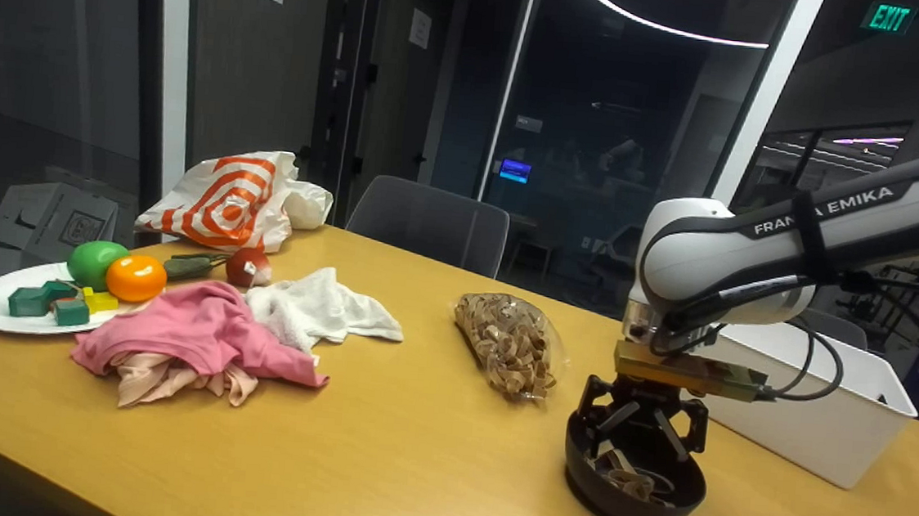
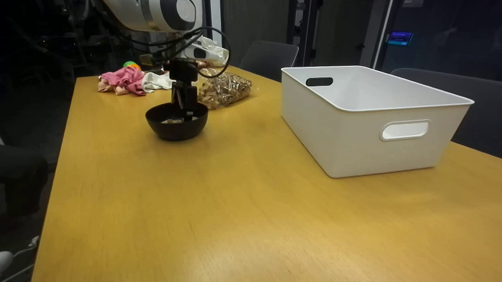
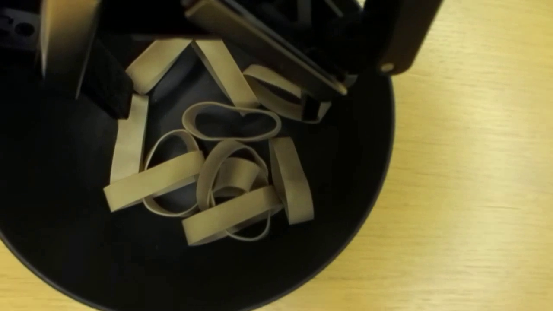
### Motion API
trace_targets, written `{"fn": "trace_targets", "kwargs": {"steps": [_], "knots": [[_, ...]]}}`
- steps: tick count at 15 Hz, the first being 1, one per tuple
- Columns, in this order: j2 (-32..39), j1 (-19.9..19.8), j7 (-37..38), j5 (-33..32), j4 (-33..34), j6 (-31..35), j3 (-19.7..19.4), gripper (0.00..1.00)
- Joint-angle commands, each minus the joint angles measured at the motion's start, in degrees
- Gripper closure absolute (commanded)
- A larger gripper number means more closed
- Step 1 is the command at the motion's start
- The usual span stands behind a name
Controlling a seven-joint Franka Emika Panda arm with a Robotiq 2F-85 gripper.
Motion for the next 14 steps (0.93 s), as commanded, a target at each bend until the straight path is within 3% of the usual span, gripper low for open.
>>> {"fn": "trace_targets", "kwargs": {"steps": [1, 5, 6, 7, 9, 14], "knots": [[-1.29, -0.92, -1.05, 2.75, -3.59, 4.8, 0.95, 0.0], [-1.35, -0.11, -0.2, 1.29, -6.74, 12.08, 0.85, 0.0], [-1.44, -0.02, -0.29, 1.09, -7.37, 13.31, 0.87, 0.05], [-1.49, 0.02, -0.42, 1.14, -7.82, 14.24, 0.93, 0.25], [-1.88, 0.18, -0.18, 0.89, -8.29, 15.71, 0.94, 0.29], [-2.88, 0.36, 0.03, 0.53, -8.51, 16.54, 1.08, 0.67]]}}
